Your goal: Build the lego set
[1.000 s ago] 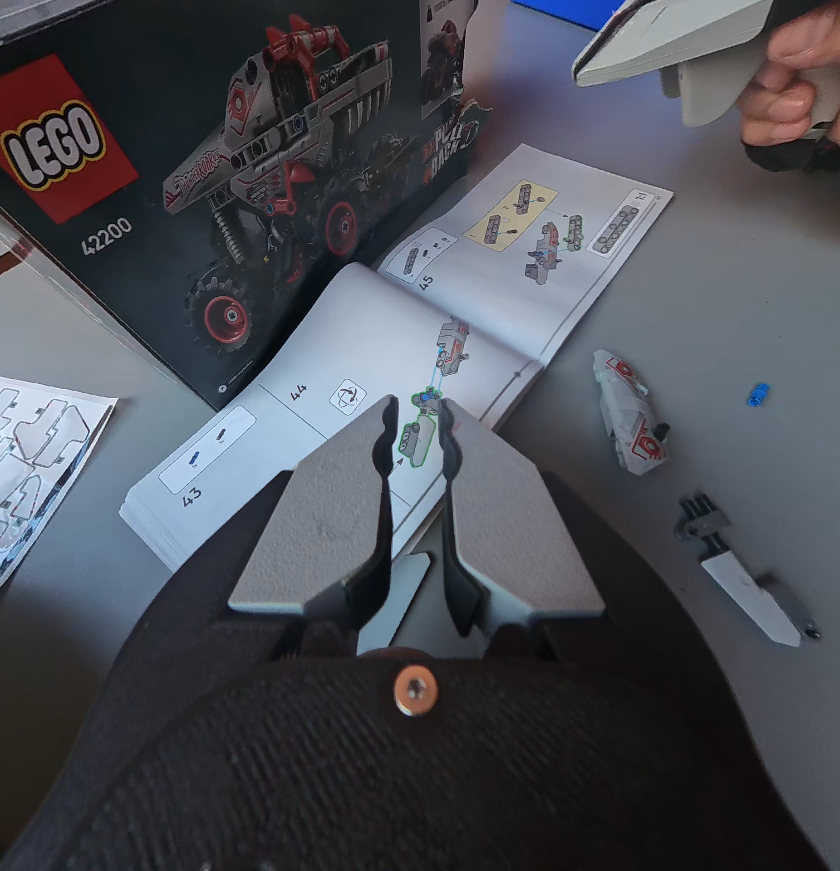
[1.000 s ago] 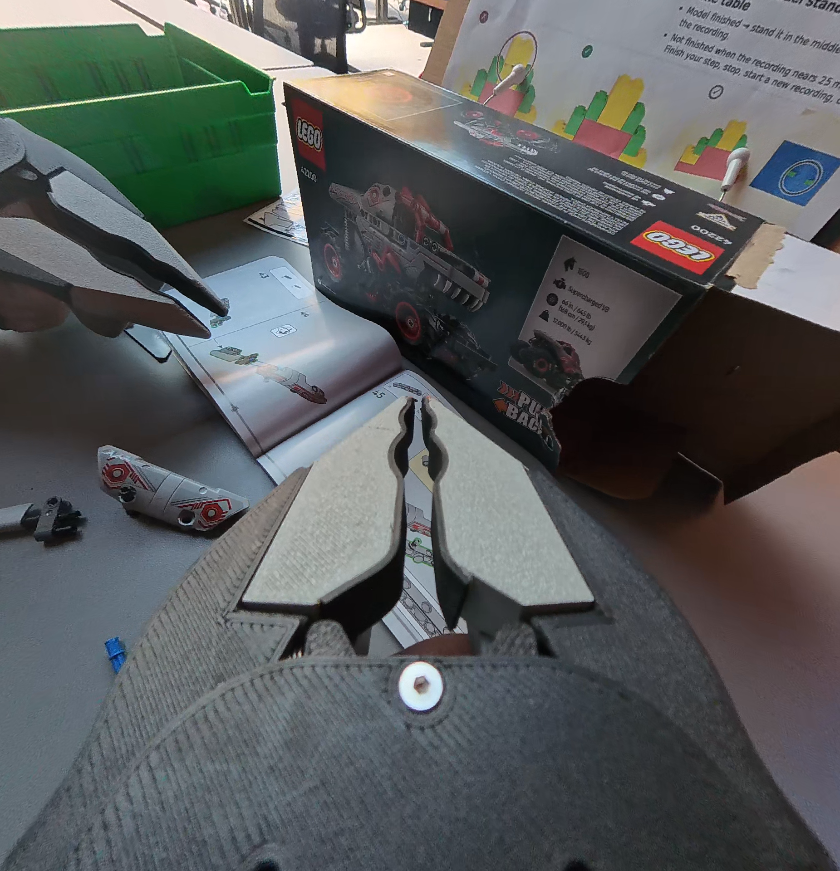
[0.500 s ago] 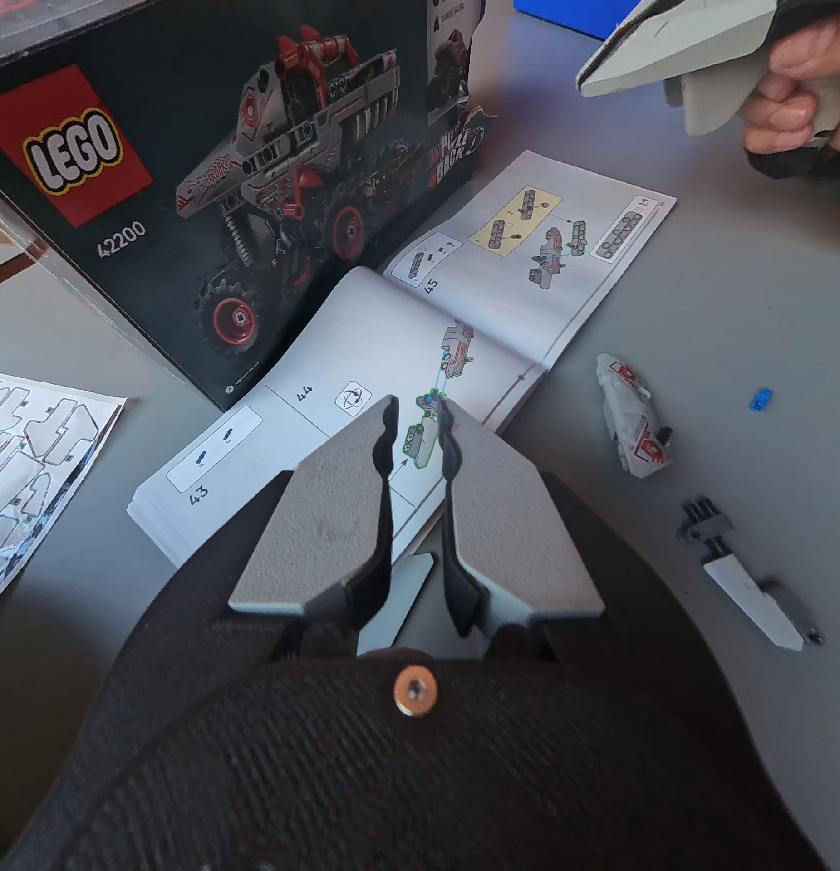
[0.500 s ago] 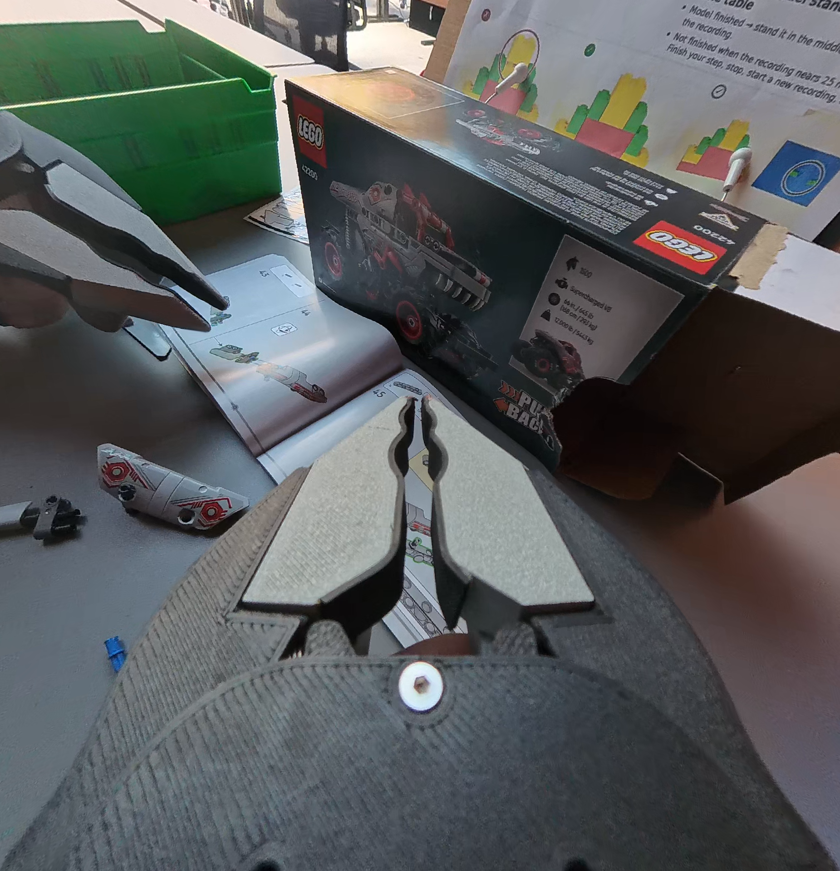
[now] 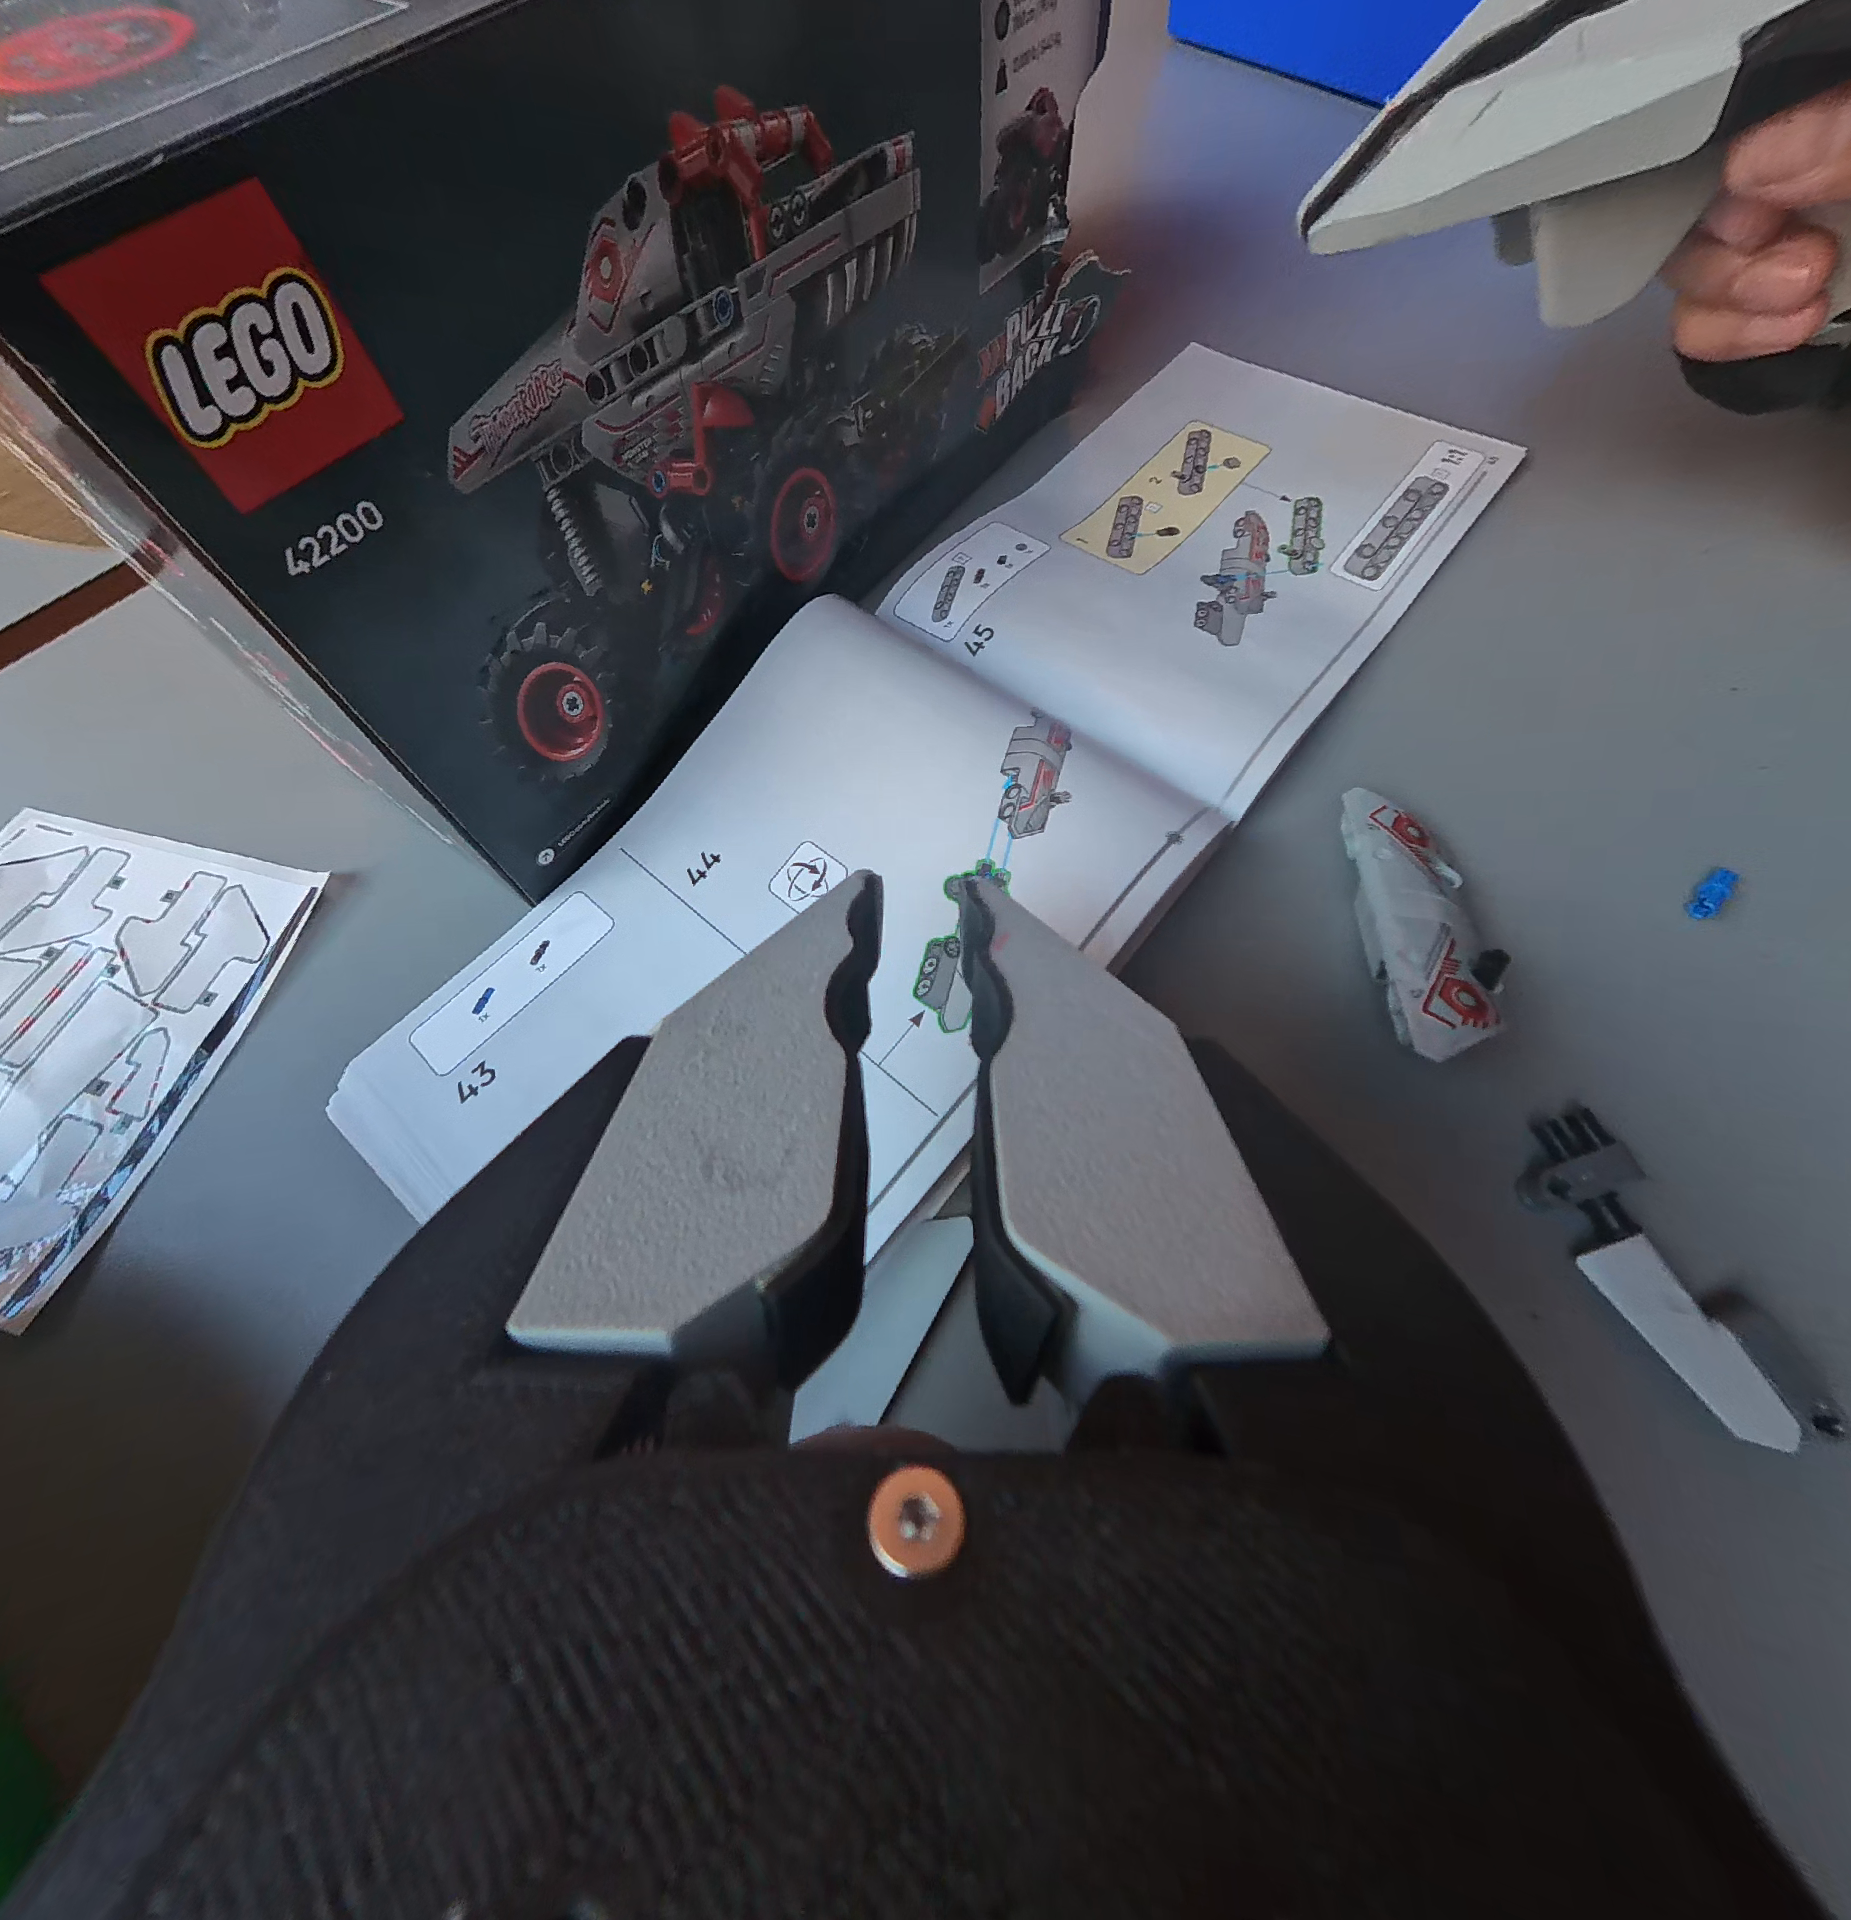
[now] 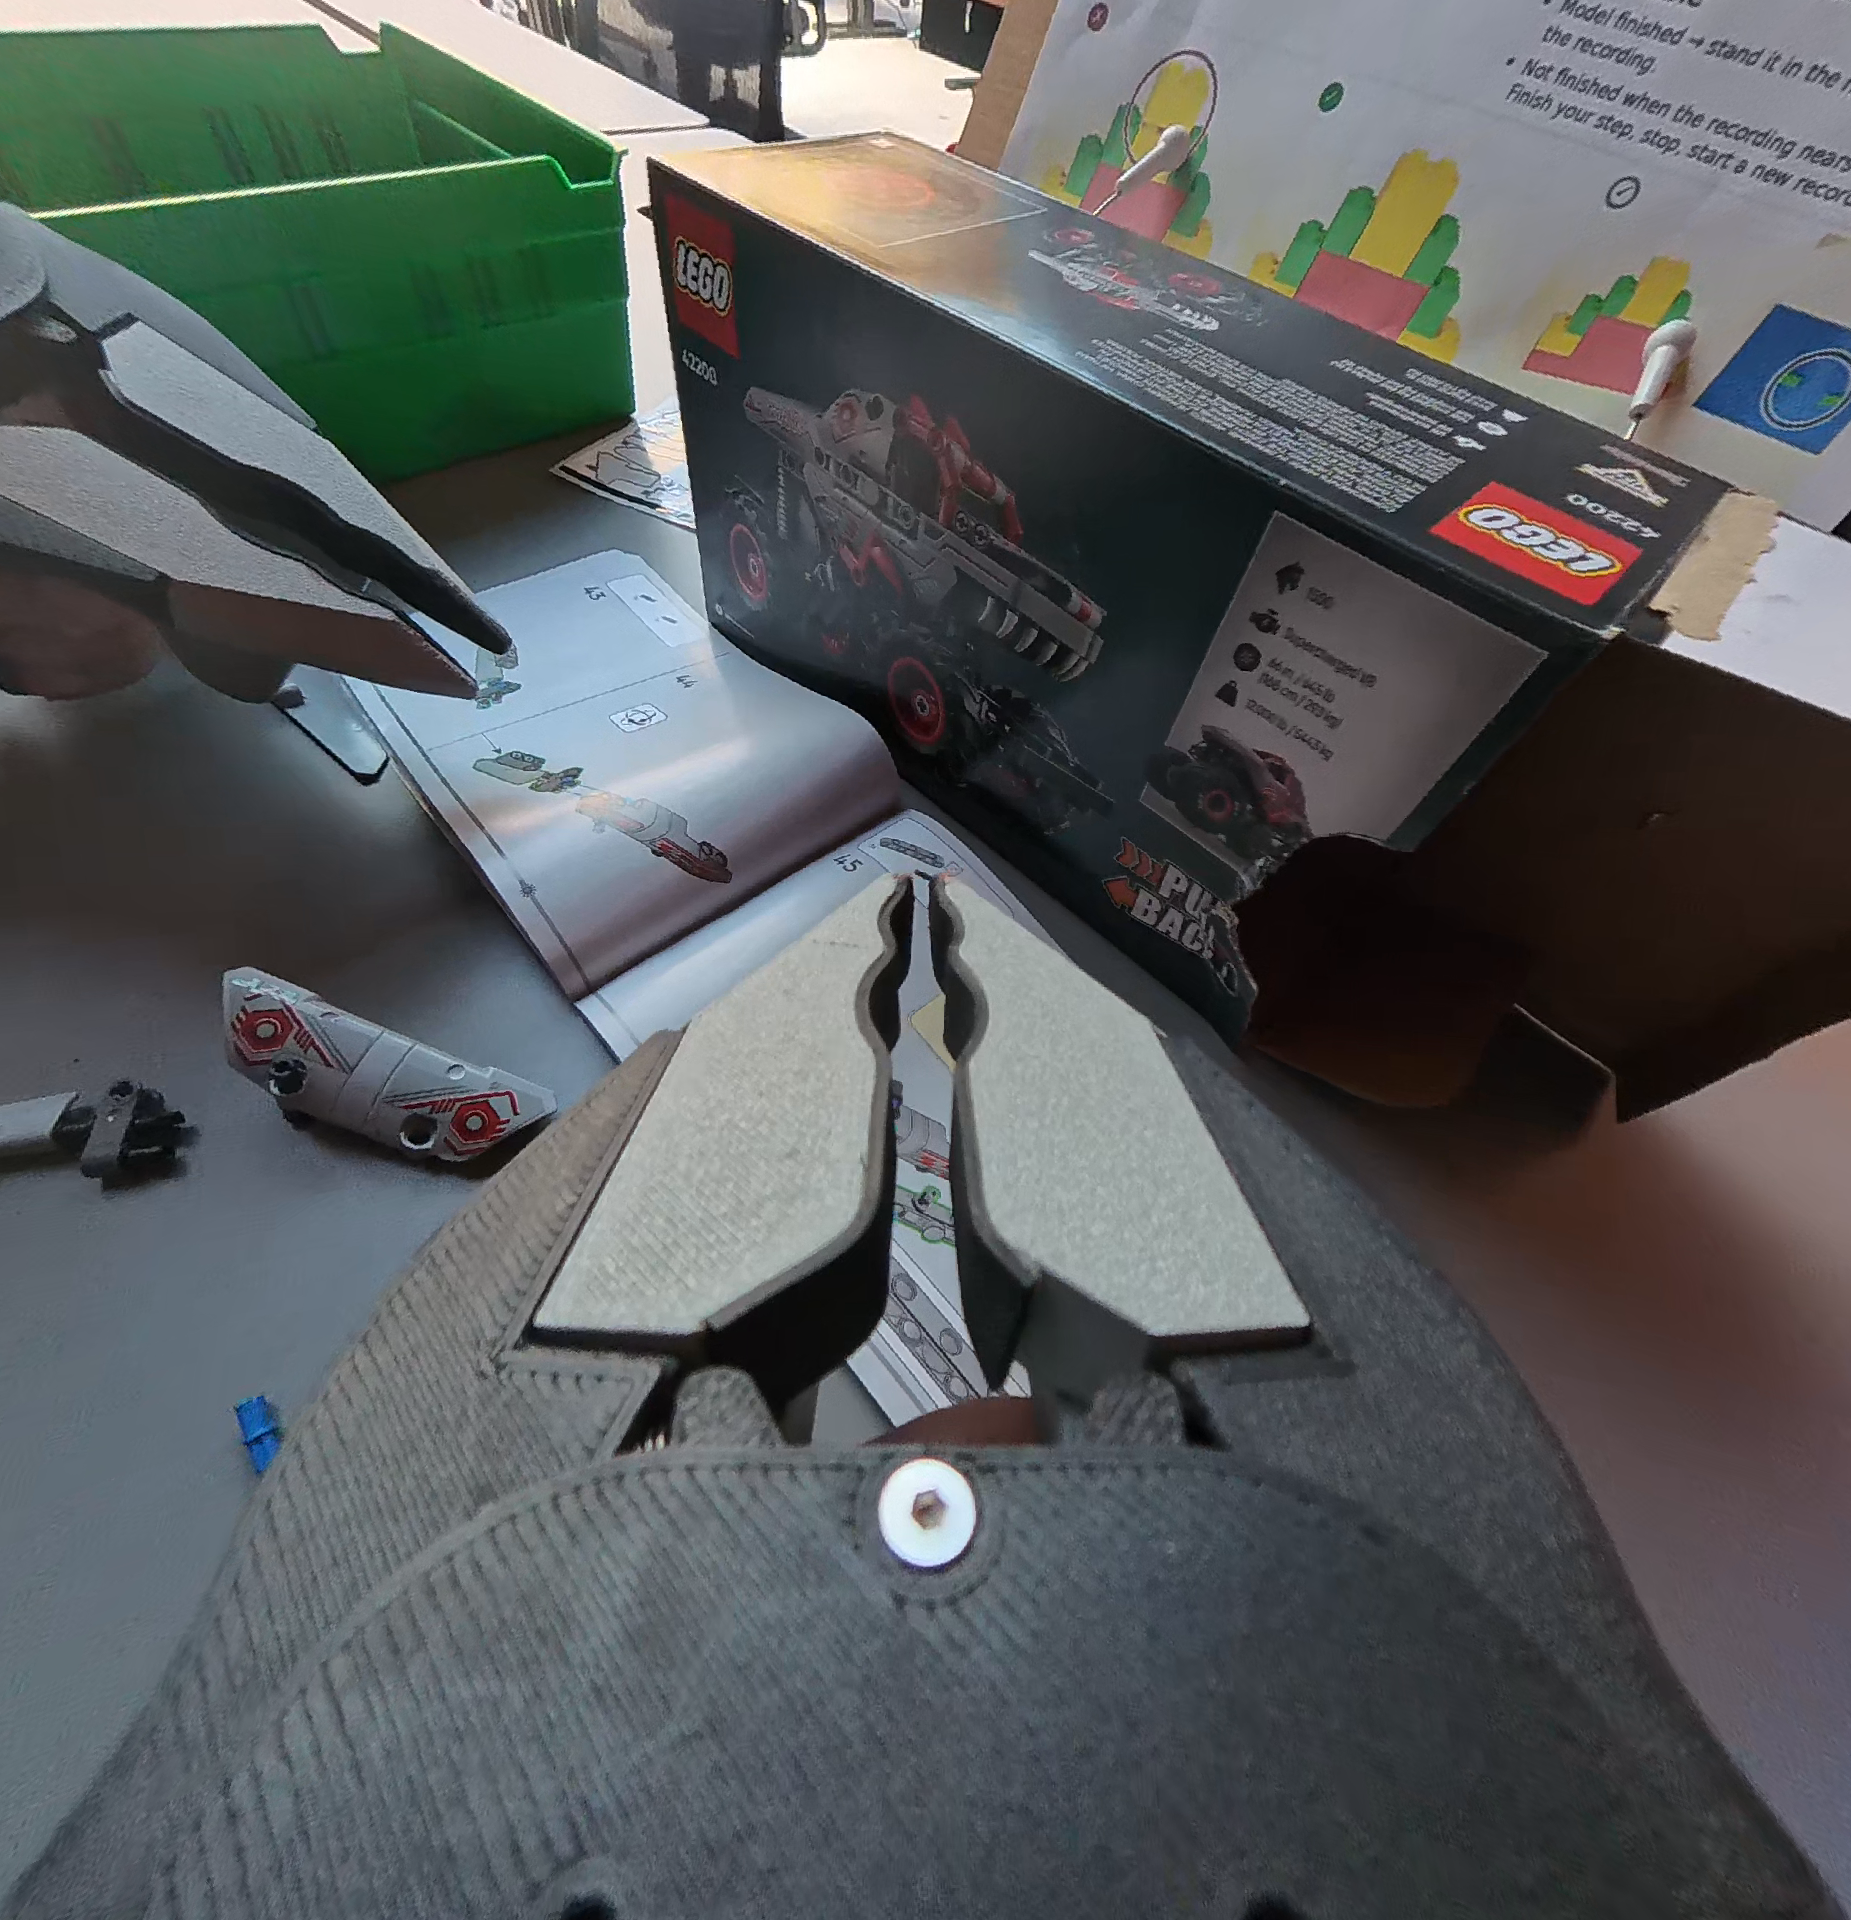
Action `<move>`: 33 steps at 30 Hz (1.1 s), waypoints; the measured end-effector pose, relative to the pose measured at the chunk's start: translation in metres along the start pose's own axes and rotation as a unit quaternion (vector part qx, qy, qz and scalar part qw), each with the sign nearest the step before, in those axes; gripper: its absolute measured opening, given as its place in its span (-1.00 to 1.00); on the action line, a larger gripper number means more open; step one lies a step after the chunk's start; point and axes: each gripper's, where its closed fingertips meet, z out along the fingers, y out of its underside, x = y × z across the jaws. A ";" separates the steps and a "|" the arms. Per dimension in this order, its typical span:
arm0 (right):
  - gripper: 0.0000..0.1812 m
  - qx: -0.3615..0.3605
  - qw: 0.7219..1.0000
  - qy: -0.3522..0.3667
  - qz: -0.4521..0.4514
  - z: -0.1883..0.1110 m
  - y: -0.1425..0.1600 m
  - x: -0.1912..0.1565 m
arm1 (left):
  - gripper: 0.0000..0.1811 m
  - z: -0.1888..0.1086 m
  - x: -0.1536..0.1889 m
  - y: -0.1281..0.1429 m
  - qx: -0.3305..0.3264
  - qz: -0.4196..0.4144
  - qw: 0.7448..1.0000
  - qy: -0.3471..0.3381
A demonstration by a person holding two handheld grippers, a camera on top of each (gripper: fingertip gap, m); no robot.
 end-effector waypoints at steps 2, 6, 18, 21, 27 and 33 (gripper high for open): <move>-0.98 0.005 1.000 -0.010 -0.005 0.000 -0.002 -0.004 | -0.87 0.000 0.000 0.000 0.001 0.001 1.000 0.000; -0.97 0.022 0.998 -0.055 -0.030 0.002 -0.007 -0.025 | -0.90 -0.006 -0.005 -0.007 0.019 0.006 1.000 -0.020; -0.88 0.070 0.965 -0.233 -0.096 -0.010 -0.015 -0.104 | -0.95 -0.043 -0.040 -0.038 0.120 -0.012 0.986 -0.113; -0.82 0.070 0.957 -0.270 -0.083 -0.013 -0.014 -0.117 | -0.95 -0.043 -0.040 -0.039 0.126 -0.015 0.985 -0.113; -0.76 0.044 0.945 -0.310 -0.097 -0.012 0.001 -0.134 | -0.93 -0.038 -0.027 -0.022 0.111 -0.009 0.991 -0.069; -0.72 -0.001 0.944 -0.305 -0.126 0.002 0.023 -0.141 | -0.93 -0.056 -0.024 -0.001 0.111 0.004 0.993 -0.032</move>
